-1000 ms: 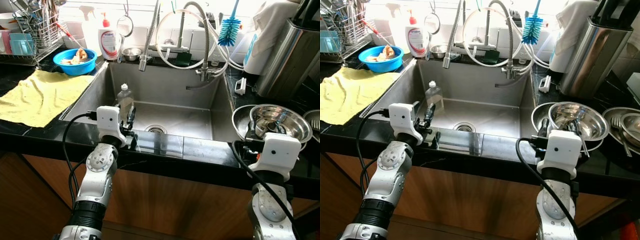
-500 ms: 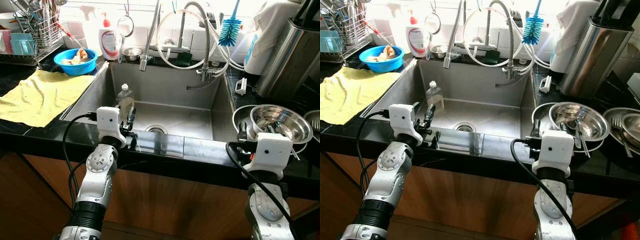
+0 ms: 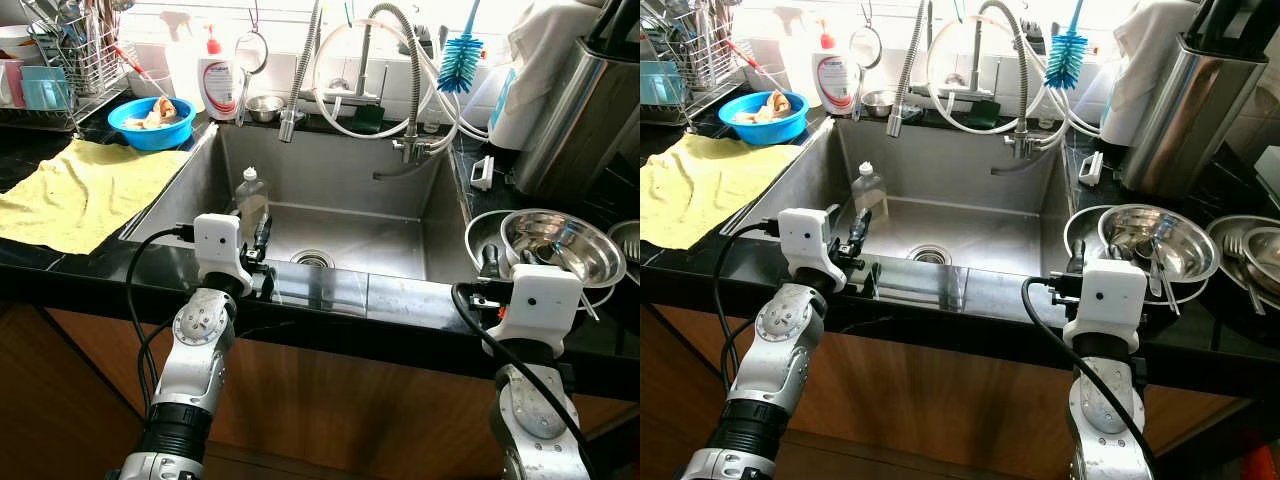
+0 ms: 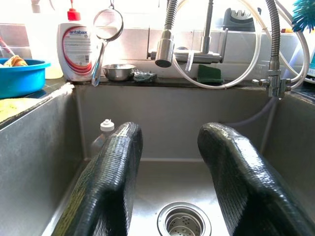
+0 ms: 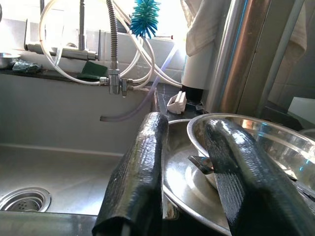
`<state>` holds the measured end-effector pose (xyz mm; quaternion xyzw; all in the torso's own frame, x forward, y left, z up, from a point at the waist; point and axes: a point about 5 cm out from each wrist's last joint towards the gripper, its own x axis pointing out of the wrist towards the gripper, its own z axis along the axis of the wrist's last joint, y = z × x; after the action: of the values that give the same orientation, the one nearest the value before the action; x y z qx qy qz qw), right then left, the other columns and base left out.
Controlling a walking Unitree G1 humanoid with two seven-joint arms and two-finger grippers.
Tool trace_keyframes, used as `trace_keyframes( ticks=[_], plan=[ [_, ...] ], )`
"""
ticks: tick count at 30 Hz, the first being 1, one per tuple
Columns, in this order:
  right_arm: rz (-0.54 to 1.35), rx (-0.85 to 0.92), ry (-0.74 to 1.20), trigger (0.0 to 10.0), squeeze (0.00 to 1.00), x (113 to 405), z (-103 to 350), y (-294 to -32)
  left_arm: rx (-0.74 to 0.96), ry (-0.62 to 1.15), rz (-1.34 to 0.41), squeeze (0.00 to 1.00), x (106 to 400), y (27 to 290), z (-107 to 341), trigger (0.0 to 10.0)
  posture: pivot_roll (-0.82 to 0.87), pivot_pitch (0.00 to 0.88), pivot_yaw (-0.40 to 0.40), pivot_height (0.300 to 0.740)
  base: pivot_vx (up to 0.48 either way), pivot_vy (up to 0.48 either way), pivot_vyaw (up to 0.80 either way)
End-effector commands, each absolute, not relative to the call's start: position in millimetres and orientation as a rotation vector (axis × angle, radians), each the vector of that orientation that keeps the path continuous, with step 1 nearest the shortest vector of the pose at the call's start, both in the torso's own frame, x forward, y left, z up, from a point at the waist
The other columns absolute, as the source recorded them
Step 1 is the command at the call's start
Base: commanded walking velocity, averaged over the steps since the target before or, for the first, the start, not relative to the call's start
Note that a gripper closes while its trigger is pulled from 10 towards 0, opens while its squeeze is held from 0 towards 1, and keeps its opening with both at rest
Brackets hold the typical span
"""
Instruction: Kitchen organization
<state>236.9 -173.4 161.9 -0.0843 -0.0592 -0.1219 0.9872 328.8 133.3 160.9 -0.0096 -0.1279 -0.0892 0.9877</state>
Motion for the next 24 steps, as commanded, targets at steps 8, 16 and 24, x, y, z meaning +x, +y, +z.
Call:
trace_keyframes(
  ticks=[8, 16, 24],
  plan=[
    [-0.258, -0.171, -0.127, 0.0, 0.0, 239.6, 165.9, -178.2, -0.025, -0.248, -0.195, 0.0, 327.8, 130.2, 159.1, 10.0, -0.15, 0.0, -0.013, 0.74, 0.0, 0.0, 0.0],
    [-0.271, -0.17, -0.155, 0.0, 0.0, 239.2, 171.6, -180.3, -0.028, -0.247, -0.196, 0.0, 328.0, 129.9, 158.9, 10.0, -0.15, 0.0, -0.012, 0.74, 0.0, 0.0, 0.0],
    [-0.276, -0.171, -0.176, 0.0, 0.0, 240.6, 176.6, -181.0, -0.031, -0.249, -0.194, 0.0, 328.4, 130.0, 159.4, 10.0, -0.15, 0.0, -0.011, 0.74, 0.0, 0.0, 0.0]
  ],
)
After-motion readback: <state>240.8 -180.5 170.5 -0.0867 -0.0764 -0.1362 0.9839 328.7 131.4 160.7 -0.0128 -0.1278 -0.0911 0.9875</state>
